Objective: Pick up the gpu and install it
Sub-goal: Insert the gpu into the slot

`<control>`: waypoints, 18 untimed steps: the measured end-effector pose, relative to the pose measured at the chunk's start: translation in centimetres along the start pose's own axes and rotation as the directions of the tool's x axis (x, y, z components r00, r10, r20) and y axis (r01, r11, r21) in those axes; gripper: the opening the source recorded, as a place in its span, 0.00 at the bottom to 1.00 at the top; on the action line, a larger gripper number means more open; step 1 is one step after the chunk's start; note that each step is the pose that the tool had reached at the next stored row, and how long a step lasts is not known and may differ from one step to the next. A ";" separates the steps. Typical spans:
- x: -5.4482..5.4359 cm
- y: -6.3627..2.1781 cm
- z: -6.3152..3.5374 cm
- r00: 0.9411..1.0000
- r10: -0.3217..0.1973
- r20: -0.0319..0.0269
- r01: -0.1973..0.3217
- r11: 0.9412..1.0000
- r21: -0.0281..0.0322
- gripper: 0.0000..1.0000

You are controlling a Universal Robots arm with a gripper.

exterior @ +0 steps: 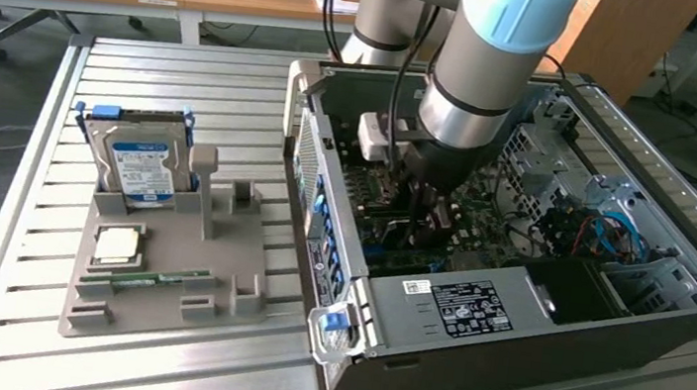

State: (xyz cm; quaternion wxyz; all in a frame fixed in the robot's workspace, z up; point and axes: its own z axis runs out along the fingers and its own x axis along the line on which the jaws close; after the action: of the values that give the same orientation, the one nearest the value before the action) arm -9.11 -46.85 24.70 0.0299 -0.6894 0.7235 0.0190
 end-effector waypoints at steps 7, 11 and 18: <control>-0.1 -0.02 -1.42 1.000 0.000 -0.001 0.000 1.000 0.000 0.63; -0.2 -0.04 -2.41 1.000 0.000 -0.001 0.000 1.000 0.000 0.63; -0.3 -0.06 -4.29 1.000 0.000 -0.002 0.000 1.000 0.000 0.63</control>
State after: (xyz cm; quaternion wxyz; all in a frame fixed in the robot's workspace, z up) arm -9.11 -46.83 29.00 0.0293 -0.6895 0.7235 0.0183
